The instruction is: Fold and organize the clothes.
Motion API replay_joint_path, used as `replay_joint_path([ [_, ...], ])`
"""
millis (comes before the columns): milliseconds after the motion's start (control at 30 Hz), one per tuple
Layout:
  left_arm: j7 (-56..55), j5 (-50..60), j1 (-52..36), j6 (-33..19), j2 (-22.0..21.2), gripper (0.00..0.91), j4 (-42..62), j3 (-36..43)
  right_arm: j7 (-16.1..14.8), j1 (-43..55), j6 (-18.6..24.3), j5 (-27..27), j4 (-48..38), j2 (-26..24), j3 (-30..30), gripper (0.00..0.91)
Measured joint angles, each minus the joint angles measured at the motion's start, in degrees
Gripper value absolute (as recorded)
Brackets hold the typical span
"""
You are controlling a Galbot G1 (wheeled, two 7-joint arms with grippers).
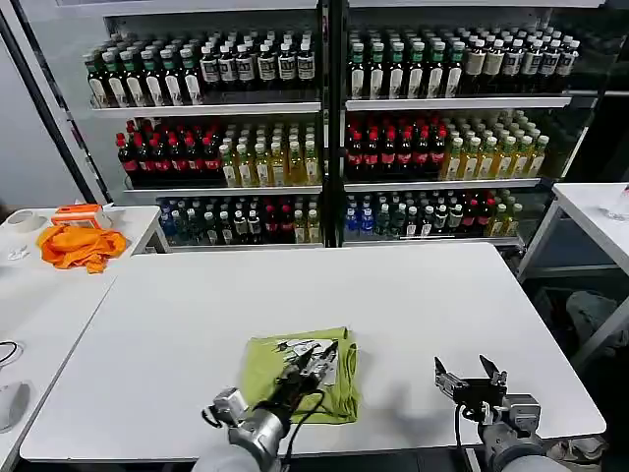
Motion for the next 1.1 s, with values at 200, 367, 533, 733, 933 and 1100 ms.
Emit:
replay_joint_path([
  [200,-1.3,3.6,3.3,-0.5,1.9,0.907,-0.6,-6.2,0.0,0.7,0.0,-0.2,-0.5,0.4,-0.7,0.907],
  [367,-1.7,6.1,5.1,-0.3,2.4,0.907,-0.3,-9.0,0.0,1.0,0.0,-0.4,-0.6,0.6,-0.9,0.907],
  [533,-1.8,8.2,5.5,0.4,2.0,0.907,1.1,-9.9,0.0,0.7,0.0,-0.5,-0.4,0.6,-0.6,0.907],
  [733,-1.7,9.4,4.9,1.3,2.1,0.907,3.3,-9.4,0.0,0.2,0.0,-0.7,-0.1,0.6,-0.2,0.907],
  [933,-1.1,8.9,4.6,1.7,2.1,0.665,4.1,-8.9,0.0,0.0,0.0,-0.7,0.2,0.6,0.2,0.907],
  [1100,-0.2,6.1,4.0,1.6,1.8,0.413,4.3,-9.4,0.1,-0.4,0.0,-0.7,0.4,0.9,0.2,0.907],
])
